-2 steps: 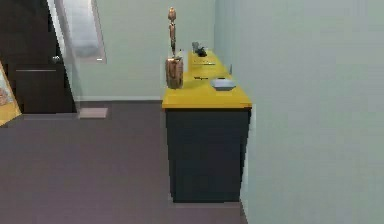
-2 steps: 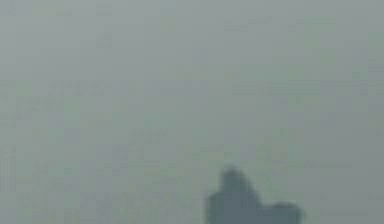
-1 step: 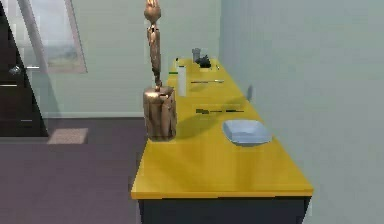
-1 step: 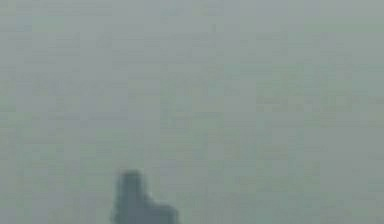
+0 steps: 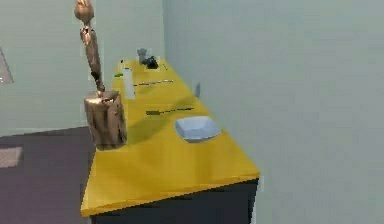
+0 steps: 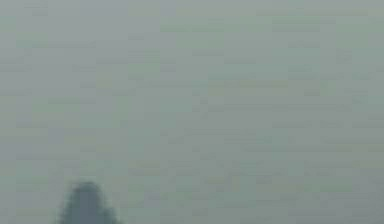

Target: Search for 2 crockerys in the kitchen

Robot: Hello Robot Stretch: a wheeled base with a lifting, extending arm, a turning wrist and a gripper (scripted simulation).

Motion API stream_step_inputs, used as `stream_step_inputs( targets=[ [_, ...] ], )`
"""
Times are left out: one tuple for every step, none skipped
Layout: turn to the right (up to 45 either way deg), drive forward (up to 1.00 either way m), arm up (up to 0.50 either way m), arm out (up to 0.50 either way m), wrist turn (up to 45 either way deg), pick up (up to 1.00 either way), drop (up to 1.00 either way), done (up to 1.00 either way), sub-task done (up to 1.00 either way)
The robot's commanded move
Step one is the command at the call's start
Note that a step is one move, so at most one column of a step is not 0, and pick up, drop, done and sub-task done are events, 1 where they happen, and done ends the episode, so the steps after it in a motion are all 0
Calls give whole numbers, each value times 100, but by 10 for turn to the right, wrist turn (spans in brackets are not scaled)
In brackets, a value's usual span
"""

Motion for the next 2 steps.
stream_step_inputs(
  targets=[
    [0, 0, 0, 0, 0, 0, 0, 0, 100],
    [-450, 0, 0, 0, 0, 0, 0, 0, 0]
  ],
)
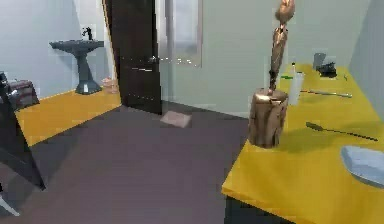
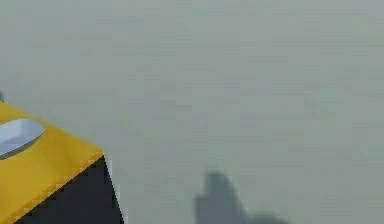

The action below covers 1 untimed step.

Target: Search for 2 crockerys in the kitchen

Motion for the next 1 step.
stream_step_inputs(
  targets=[
    [-450, 0, 0, 0, 0, 0, 0, 0, 0]
  ],
)
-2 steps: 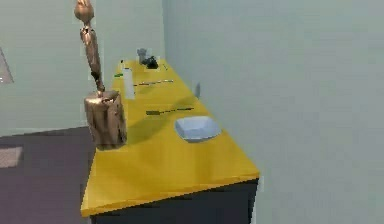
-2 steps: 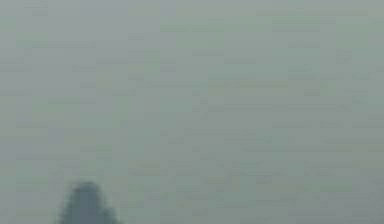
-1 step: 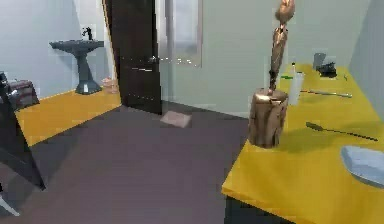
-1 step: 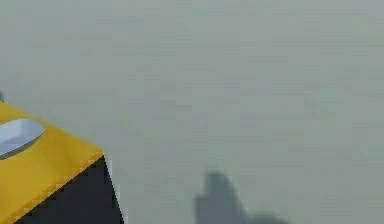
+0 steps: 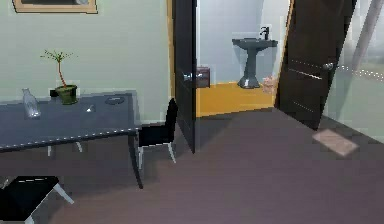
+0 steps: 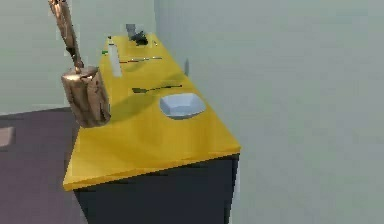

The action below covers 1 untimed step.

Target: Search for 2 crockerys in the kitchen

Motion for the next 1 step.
stream_step_inputs(
  targets=[
    [-150, 0, 0, 0, 0, 0, 0, 0, 0]
  ],
)
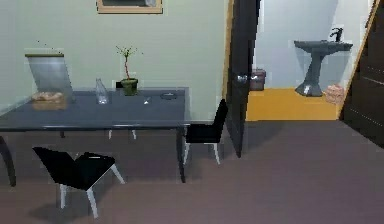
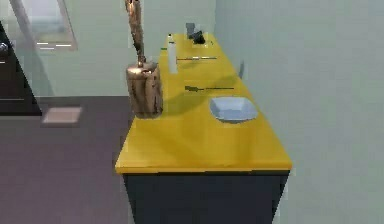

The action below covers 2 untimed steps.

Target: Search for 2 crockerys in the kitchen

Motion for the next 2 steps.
stream_step_inputs(
  targets=[
    [0, 10, 0, 0, 0, 0, 0, 0, 0],
    [0, 35, 0, 0, 0, 0, 0, 0, 0]
  ],
)
